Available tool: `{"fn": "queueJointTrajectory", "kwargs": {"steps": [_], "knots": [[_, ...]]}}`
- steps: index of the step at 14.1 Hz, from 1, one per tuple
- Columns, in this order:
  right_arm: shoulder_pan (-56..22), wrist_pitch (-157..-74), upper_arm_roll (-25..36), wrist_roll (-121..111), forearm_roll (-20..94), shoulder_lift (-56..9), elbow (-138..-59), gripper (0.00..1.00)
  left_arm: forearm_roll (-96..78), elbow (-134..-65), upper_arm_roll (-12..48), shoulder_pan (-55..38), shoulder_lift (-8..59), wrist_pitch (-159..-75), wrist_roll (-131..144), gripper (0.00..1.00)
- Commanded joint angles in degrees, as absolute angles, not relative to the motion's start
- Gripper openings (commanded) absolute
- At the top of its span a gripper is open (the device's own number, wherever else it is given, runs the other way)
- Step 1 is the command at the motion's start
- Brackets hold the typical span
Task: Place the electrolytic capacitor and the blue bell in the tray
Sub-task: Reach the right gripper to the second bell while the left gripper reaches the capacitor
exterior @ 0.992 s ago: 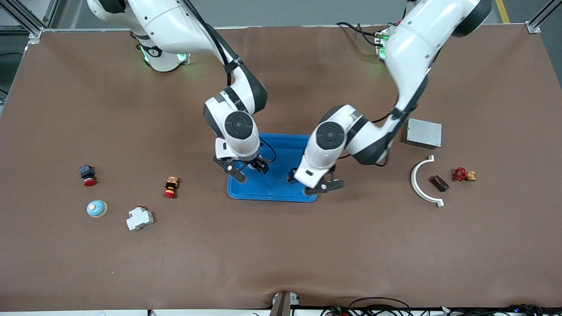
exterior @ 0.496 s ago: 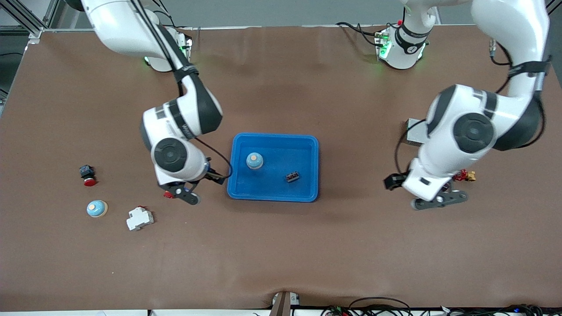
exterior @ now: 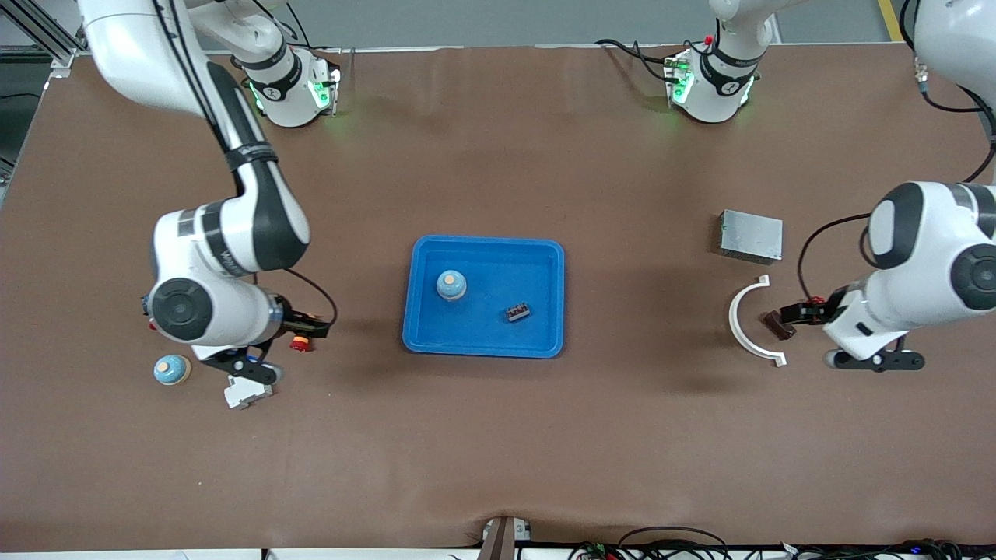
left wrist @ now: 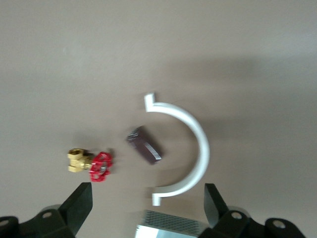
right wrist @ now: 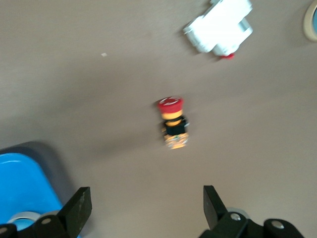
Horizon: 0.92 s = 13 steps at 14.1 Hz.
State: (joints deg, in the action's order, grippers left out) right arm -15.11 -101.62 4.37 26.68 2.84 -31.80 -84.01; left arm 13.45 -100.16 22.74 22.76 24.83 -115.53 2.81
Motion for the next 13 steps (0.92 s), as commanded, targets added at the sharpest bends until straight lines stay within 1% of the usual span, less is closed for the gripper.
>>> {"fn": "queueJointTrajectory", "kwargs": {"steps": [1,2,3,6,8,11,13], "knots": [[-10.6,-102.3,3.3,19.2,1.8,-28.3,-88.6,1.0,13.3,-112.0,23.3,24.2,22.1,-125.3,1.9,0.97],[-9.2,-102.7,3.3,16.6,1.8,-27.2,-90.1,1.0,13.4,-114.7,23.3,25.6,22.4,-128.4,1.7,0.97],[-7.8,-103.1,3.3,14.2,1.4,-25.9,-91.5,1.0,13.7,-116.3,23.3,26.7,22.6,-129.7,1.6,0.97],[-3.5,-103.2,3.3,6.1,-2.2,-24.0,-93.0,1.0,14.5,-118.0,23.5,27.2,22.1,-129.5,1.7,0.97],[1.4,-103.9,3.2,-2.9,-2.3,-23.7,-93.0,1.0,14.3,-119.9,23.9,26.8,22.0,-130.5,3.2,0.96],[8.0,-108.1,3.2,-15.6,-2.3,-24.2,-93.7,1.0,14.2,-120.9,26.1,26.9,21.7,-130.6,5.5,0.96],[10.4,-114.3,3.2,-20.7,-2.2,-24.3,-96.9,1.0,14.2,-121.9,27.9,26.9,20.9,-130.6,8.3,0.96]]}}
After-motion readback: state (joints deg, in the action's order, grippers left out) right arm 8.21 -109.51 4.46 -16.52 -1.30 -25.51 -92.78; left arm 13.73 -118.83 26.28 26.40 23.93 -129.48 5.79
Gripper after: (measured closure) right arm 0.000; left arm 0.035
